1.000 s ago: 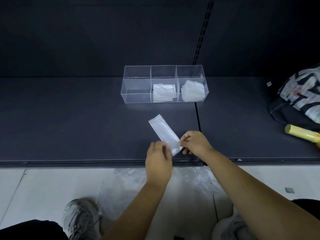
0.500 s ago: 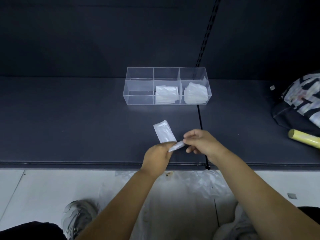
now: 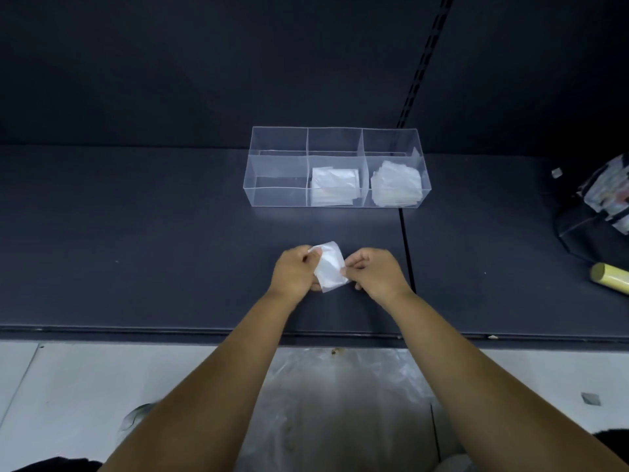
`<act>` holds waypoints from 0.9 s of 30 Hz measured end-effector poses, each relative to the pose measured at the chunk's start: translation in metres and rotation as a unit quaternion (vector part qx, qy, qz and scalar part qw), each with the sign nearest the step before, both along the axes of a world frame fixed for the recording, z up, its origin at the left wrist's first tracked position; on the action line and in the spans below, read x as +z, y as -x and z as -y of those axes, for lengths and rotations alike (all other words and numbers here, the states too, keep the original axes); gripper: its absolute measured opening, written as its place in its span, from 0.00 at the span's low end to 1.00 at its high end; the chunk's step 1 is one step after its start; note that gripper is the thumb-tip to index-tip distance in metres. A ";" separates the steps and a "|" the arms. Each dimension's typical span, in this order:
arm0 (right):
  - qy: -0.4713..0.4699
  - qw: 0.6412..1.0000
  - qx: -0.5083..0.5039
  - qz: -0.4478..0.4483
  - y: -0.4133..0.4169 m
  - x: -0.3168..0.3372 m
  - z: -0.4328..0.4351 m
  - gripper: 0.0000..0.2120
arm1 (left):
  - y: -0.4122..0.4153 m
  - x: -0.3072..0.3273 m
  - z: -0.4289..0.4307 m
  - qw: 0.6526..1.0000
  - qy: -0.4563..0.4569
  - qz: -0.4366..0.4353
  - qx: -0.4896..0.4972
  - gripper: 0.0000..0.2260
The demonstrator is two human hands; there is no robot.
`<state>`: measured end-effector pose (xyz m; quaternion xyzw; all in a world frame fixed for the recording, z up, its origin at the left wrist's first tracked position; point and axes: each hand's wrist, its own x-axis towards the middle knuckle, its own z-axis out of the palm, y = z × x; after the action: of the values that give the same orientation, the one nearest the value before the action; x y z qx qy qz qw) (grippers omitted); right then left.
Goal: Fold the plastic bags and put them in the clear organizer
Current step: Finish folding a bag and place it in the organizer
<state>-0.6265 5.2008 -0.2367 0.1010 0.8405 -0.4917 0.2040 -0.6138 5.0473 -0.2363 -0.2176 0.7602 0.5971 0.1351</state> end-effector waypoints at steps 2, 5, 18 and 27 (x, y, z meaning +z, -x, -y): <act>-0.009 1.000 -0.012 0.000 0.001 -0.003 0.002 0.06 | 0.000 -0.004 0.001 0.992 0.114 -0.040 0.047 0.10; -0.017 1.000 -0.015 0.003 0.002 -0.004 0.003 0.07 | -0.008 -0.006 0.002 0.917 0.329 -0.227 -0.003 0.10; -0.139 0.988 -0.040 -0.060 -0.023 0.003 0.014 0.06 | -0.024 -0.039 0.002 0.799 0.505 -0.083 -0.316 0.38; 0.006 0.996 -0.035 -0.077 -0.022 0.017 0.014 0.10 | -0.038 -0.011 0.003 0.958 0.222 -0.054 -0.175 0.43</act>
<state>-0.6047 5.1868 -0.2195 0.0908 0.8467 -0.5098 0.1221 -0.5758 5.0442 -0.2469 -0.0729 0.9060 0.3913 0.1441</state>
